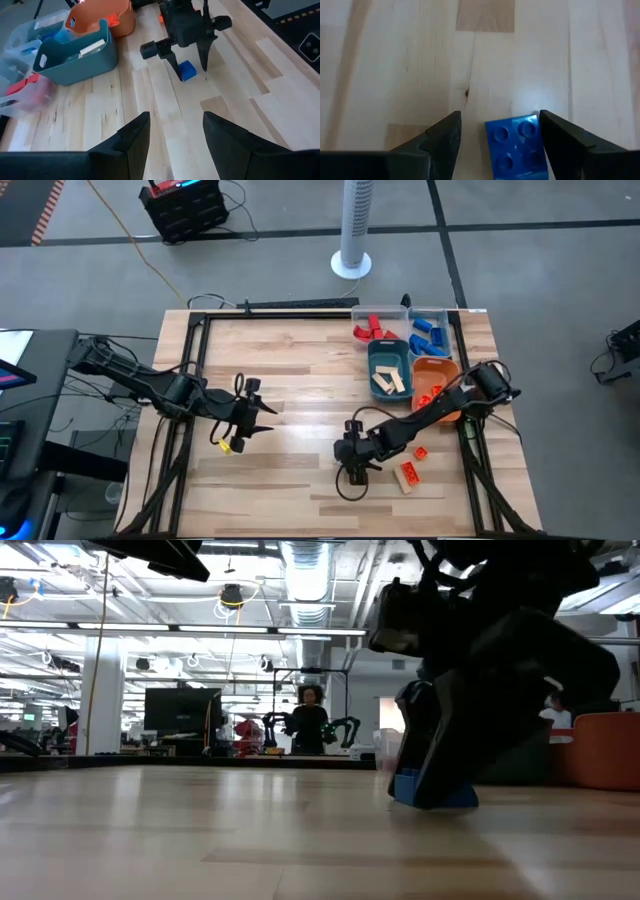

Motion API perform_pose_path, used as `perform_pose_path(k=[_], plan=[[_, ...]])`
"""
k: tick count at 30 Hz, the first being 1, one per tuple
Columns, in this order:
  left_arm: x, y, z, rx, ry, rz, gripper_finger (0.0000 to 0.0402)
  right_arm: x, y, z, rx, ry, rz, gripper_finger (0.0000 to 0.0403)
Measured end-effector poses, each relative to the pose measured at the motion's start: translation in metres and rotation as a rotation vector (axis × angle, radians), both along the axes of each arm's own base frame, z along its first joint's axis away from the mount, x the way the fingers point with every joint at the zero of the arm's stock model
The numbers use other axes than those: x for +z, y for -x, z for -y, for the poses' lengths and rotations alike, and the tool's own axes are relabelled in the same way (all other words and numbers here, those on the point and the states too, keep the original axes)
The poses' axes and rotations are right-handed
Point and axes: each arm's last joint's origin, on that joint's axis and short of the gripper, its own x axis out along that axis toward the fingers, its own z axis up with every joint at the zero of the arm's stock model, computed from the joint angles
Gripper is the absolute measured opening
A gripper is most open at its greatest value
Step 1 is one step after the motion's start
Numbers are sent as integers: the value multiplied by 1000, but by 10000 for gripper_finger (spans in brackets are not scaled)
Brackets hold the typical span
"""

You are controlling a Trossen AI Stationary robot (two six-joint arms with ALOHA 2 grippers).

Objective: Sort blocks
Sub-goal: Put the 4 stud blue game piece into the right transparent bin

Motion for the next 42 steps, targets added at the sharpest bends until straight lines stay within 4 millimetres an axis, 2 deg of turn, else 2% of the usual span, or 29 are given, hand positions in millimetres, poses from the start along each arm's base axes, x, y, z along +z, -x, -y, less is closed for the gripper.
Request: perform_pose_path(k=[5, 11, 14, 21, 26, 31, 36, 38, 42], plan=[[-2, 1, 0, 4, -1, -22, 179, -11, -1, -4, -10, 39, 2, 265], [-2, 1, 0, 6, 2, -26, 179, -14, 2, -6, -46, 71, 16, 256], [-2, 1, 0, 7, 3, -26, 179, -13, 3, -7, -46, 74, 12, 225], [-2, 1, 0, 9, 5, -26, 179, -14, 6, -6, -47, 93, -9, 114], [-2, 1, 0, 10, 7, -25, 179, 3, 14, 3, -69, 127, -66, 102], [-2, 1, 0, 13, 13, -23, 179, 56, 32, 28, -263, 306, -38, 119], [-2, 1, 0, 20, 24, -24, 179, 97, 62, 74, -613, 440, 4, 119], [-2, 1, 0, 20, 24, -24, 179, 105, 77, 99, -776, 456, -42, 119], [-2, 1, 0, 23, 29, -26, 179, 104, 104, 146, -1063, 456, -141, 119]])
